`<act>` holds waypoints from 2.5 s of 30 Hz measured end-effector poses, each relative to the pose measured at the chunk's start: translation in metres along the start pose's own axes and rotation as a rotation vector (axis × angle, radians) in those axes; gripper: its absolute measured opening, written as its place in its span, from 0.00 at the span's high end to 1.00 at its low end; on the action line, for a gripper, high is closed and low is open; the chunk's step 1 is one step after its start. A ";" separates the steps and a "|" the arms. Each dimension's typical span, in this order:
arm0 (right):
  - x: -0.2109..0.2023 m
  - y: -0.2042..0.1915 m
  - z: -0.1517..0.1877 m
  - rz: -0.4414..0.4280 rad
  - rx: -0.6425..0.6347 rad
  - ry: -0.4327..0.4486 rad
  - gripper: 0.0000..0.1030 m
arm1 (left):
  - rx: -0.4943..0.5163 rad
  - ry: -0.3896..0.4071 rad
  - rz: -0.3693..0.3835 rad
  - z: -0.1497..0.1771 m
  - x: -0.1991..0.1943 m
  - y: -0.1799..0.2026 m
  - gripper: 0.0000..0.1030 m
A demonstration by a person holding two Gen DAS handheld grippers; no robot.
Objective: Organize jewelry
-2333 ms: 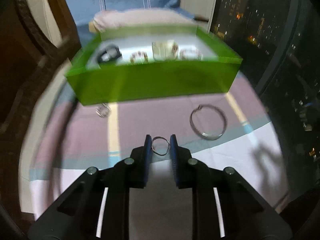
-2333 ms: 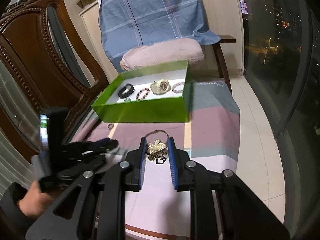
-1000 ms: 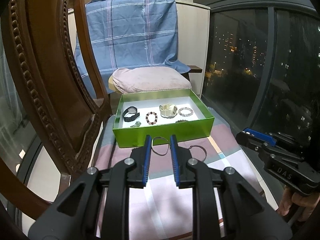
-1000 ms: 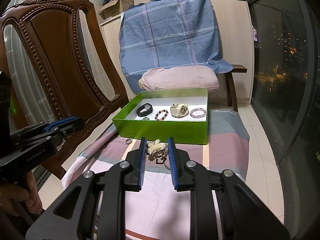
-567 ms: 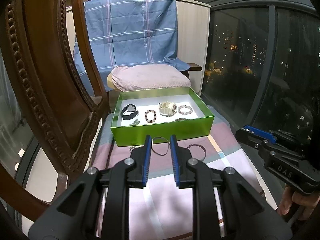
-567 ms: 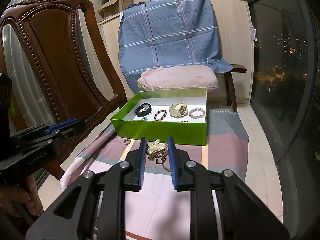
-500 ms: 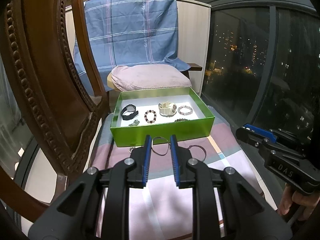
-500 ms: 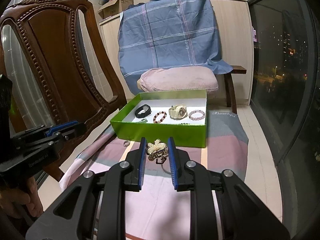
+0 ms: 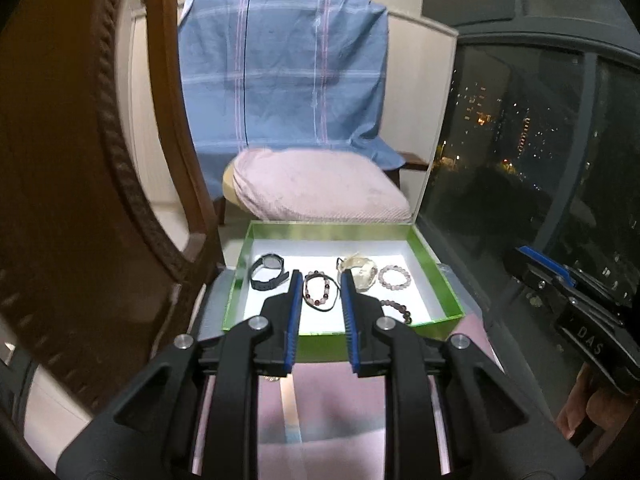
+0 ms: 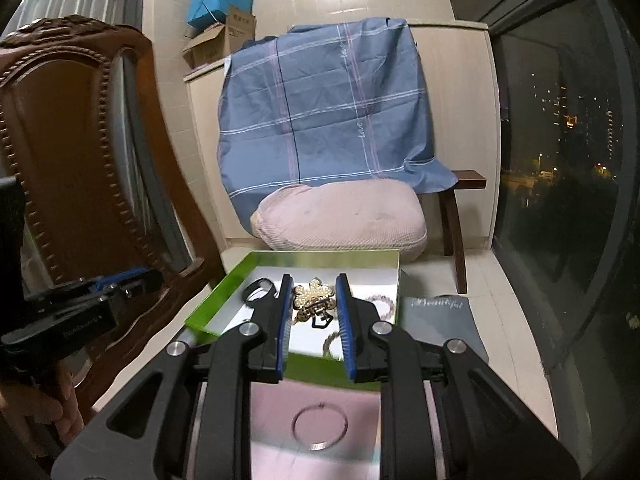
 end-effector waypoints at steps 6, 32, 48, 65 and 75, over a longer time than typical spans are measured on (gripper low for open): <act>0.073 0.012 0.018 0.006 0.027 -0.124 0.79 | -0.031 -0.150 -0.042 0.020 0.087 -0.021 0.81; -0.097 0.017 0.041 0.105 0.019 0.034 0.05 | -0.023 -0.082 -0.067 0.074 -0.071 -0.027 0.04; -0.079 0.010 0.050 0.082 0.064 -0.035 0.05 | 0.007 -0.132 -0.090 0.088 -0.042 -0.019 0.04; -0.074 0.012 0.052 0.074 0.069 -0.062 0.05 | 0.004 -0.175 -0.102 0.091 -0.015 -0.014 0.04; -0.047 0.012 0.068 0.090 0.058 -0.160 0.05 | 0.015 -0.333 -0.186 0.112 0.081 -0.021 0.16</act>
Point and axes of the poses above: each gripper's, at about its wrist camera, not at the fingertips, and x roughly the way its jaws point, y to its right, z to its underside, the point moved 2 cm from there along x, roughly the way its jaws point, and after that the axes turned 6 degrees about y, right-handed, at the moved point
